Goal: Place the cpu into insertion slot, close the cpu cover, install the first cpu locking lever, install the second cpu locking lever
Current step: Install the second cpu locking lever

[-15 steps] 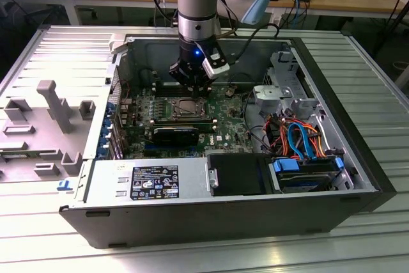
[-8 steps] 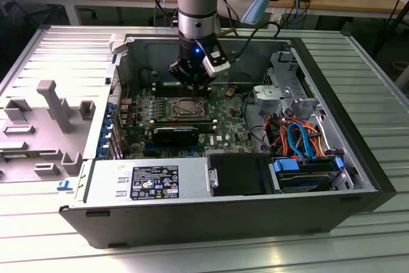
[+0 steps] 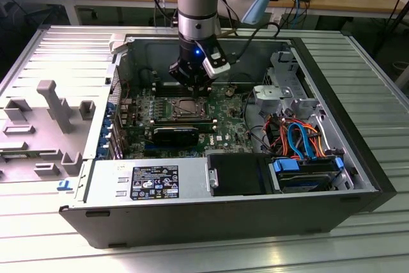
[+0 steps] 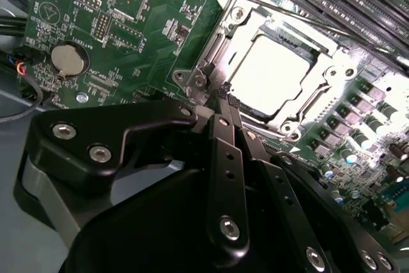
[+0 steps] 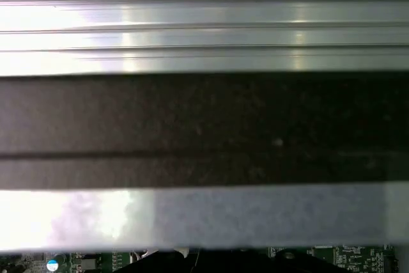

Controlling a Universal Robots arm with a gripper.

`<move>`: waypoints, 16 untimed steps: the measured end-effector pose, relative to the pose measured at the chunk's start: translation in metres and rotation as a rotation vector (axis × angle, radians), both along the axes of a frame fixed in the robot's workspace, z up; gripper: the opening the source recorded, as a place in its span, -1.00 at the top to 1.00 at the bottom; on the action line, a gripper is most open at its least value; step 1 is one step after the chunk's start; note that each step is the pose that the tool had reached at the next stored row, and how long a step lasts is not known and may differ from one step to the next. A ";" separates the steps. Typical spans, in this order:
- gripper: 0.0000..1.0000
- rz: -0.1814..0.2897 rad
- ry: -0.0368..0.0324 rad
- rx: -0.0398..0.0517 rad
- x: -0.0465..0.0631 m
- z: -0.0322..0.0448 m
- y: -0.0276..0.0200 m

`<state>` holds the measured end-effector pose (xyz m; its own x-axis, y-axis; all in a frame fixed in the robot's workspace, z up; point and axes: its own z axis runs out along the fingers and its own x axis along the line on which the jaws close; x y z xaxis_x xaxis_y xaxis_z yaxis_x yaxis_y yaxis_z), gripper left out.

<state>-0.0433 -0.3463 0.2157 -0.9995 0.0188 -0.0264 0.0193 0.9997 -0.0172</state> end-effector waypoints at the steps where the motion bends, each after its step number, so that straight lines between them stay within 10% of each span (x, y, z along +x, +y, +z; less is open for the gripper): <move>1: 0.79 0.000 0.0000 0.0000 0.000 0.0000 -0.0007; 16: 0.79 0.000 -0.0001 0.0003 0.000 0.0049 -0.0078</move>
<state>-0.0433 -0.3541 0.2205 -0.9995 0.0189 -0.0265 0.0193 0.9997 -0.0169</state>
